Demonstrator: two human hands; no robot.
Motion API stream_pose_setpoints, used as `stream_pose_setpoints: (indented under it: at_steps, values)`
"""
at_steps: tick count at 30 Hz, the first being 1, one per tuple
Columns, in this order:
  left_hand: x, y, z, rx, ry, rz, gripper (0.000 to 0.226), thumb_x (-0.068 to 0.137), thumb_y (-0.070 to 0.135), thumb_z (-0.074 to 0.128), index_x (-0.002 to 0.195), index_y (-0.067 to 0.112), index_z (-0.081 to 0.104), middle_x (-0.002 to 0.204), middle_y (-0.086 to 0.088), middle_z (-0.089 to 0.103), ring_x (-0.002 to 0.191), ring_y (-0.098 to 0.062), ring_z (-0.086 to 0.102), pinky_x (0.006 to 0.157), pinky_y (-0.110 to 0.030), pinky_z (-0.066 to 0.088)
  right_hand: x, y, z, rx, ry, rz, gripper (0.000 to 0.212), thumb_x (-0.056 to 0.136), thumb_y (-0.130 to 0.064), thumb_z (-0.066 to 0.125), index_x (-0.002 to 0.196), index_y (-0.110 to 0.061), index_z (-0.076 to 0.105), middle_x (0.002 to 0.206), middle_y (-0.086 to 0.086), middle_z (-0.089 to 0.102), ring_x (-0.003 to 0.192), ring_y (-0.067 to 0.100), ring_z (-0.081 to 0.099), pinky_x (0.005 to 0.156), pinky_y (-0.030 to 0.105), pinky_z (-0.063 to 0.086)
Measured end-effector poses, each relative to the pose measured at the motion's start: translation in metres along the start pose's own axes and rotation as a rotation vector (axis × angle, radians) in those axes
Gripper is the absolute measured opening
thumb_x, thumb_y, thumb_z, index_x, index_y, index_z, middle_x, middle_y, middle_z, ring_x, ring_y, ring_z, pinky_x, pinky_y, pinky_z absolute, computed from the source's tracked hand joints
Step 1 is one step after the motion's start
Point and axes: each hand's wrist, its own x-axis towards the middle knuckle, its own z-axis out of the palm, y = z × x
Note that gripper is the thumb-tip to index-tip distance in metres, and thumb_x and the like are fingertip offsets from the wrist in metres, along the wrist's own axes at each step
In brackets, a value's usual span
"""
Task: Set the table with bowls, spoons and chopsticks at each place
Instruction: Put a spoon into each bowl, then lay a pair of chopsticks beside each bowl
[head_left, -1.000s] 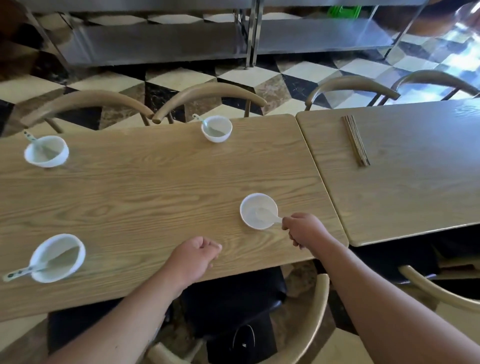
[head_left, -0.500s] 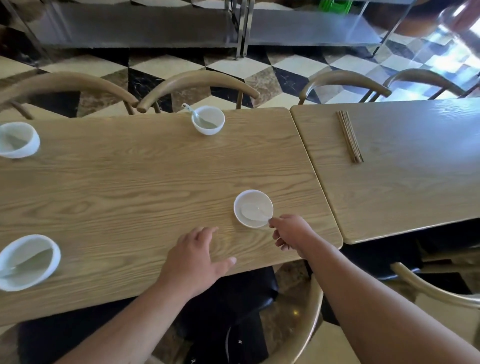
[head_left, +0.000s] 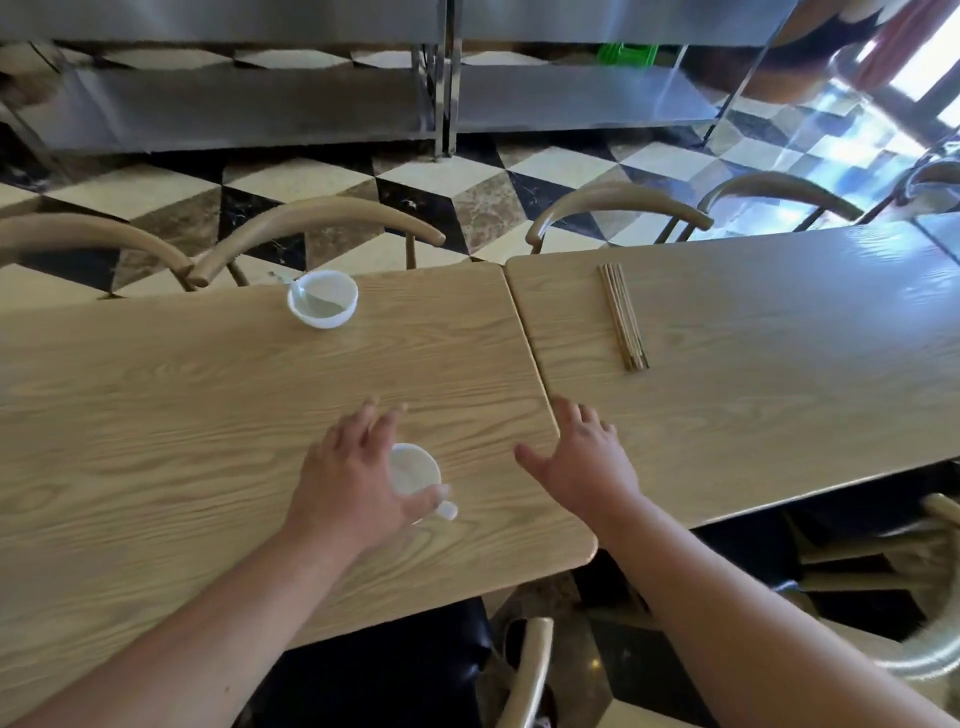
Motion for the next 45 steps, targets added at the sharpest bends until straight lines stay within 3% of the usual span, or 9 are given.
stream_pose_setpoints:
  at_steps: [4, 9, 17, 27, 30, 34, 39, 42, 45]
  values:
    - [0.048, 0.081, 0.012, 0.031, -0.046, -0.001, 0.119, 0.071, 0.093, 0.050, 0.167, 0.032, 0.014, 0.177, -0.004, 0.006, 0.160, -0.029, 0.017, 0.129, -0.047, 0.021, 0.051, 0.064, -0.040, -0.135, 0.035, -0.067, 0.098, 0.087, -0.072, 0.062, 0.165, -0.026, 0.025, 0.163, 0.004, 0.038, 0.150, 0.032, 0.034, 0.118, 0.048, 0.040]
    - [0.104, 0.163, 0.035, 0.063, -0.070, -0.008, 0.114, 0.075, 0.087, 0.056, 0.166, 0.032, 0.015, 0.177, -0.006, 0.006, 0.159, -0.031, 0.019, 0.127, -0.047, 0.024, 0.121, 0.128, -0.069, -0.170, 0.026, -0.012, 0.089, 0.088, -0.067, 0.064, 0.158, -0.020, 0.036, 0.154, 0.009, 0.048, 0.141, 0.035, 0.044, 0.111, 0.049, 0.046]
    - [0.181, 0.231, 0.058, 0.052, -0.081, -0.019, 0.109, 0.083, 0.077, 0.064, 0.167, 0.030, 0.013, 0.177, -0.007, 0.004, 0.161, -0.029, 0.014, 0.129, -0.045, 0.021, 0.228, 0.175, -0.072, -0.053, -0.045, 0.098, 0.082, 0.091, -0.055, 0.070, 0.153, -0.011, 0.039, 0.151, 0.016, 0.049, 0.141, 0.039, 0.044, 0.110, 0.049, 0.044]
    - [0.225, 0.235, 0.084, 0.016, -0.076, -0.033, 0.107, 0.084, 0.074, 0.066, 0.167, 0.031, 0.014, 0.177, -0.006, 0.006, 0.160, -0.029, 0.015, 0.128, -0.043, 0.020, 0.333, 0.154, -0.051, -0.013, -0.071, 0.257, 0.078, 0.089, -0.040, 0.079, 0.145, -0.001, 0.041, 0.144, 0.022, 0.050, 0.132, 0.040, 0.053, 0.105, 0.047, 0.050]
    - [0.226, 0.227, 0.086, -0.009, -0.055, -0.030, 0.106, 0.084, 0.073, 0.066, 0.167, 0.029, 0.015, 0.177, -0.005, 0.007, 0.160, -0.028, 0.016, 0.128, -0.041, 0.020, 0.346, 0.147, -0.052, 0.046, -0.096, 0.308, 0.066, 0.090, -0.025, 0.074, 0.143, 0.001, 0.043, 0.141, 0.021, 0.054, 0.128, 0.038, 0.058, 0.106, 0.045, 0.054]
    - [0.221, 0.215, 0.086, -0.034, -0.043, -0.042, 0.104, 0.085, 0.072, 0.067, 0.166, 0.030, 0.016, 0.177, -0.005, 0.008, 0.160, -0.028, 0.017, 0.127, -0.041, 0.022, 0.347, 0.141, -0.050, -0.085, -0.132, 0.250, 0.052, 0.100, -0.014, 0.056, 0.145, 0.009, 0.045, 0.141, 0.022, 0.055, 0.129, 0.037, 0.059, 0.101, 0.042, 0.055]
    - [0.207, 0.196, 0.094, -0.072, -0.012, -0.061, 0.102, 0.082, 0.071, 0.070, 0.163, 0.028, 0.025, 0.175, -0.005, 0.017, 0.157, -0.029, 0.026, 0.126, -0.043, 0.029, 0.340, 0.143, -0.045, -0.197, -0.162, 0.201, 0.025, 0.097, -0.010, 0.055, 0.117, -0.002, 0.069, 0.099, 0.009, 0.061, 0.093, 0.029, 0.061, 0.076, 0.037, 0.051]
    - [0.195, 0.184, 0.095, -0.117, -0.030, -0.087, 0.095, 0.084, 0.066, 0.071, 0.161, 0.028, 0.032, 0.172, -0.002, 0.023, 0.155, -0.027, 0.030, 0.125, -0.042, 0.033, 0.325, 0.143, -0.049, -0.131, -0.167, 0.217, 0.016, 0.093, -0.013, 0.057, 0.102, -0.007, 0.069, 0.085, 0.005, 0.062, 0.085, 0.029, 0.064, 0.073, 0.036, 0.054]
    - [0.178, 0.172, 0.088, -0.189, -0.042, -0.117, 0.070, 0.090, 0.059, 0.070, 0.150, 0.029, 0.048, 0.156, 0.006, 0.046, 0.141, -0.019, 0.046, 0.113, -0.038, 0.045, 0.298, 0.130, -0.053, 0.070, -0.226, 0.265, 0.016, 0.095, -0.019, 0.057, 0.083, -0.009, 0.062, 0.078, 0.005, 0.064, 0.075, 0.027, 0.066, 0.067, 0.035, 0.054]
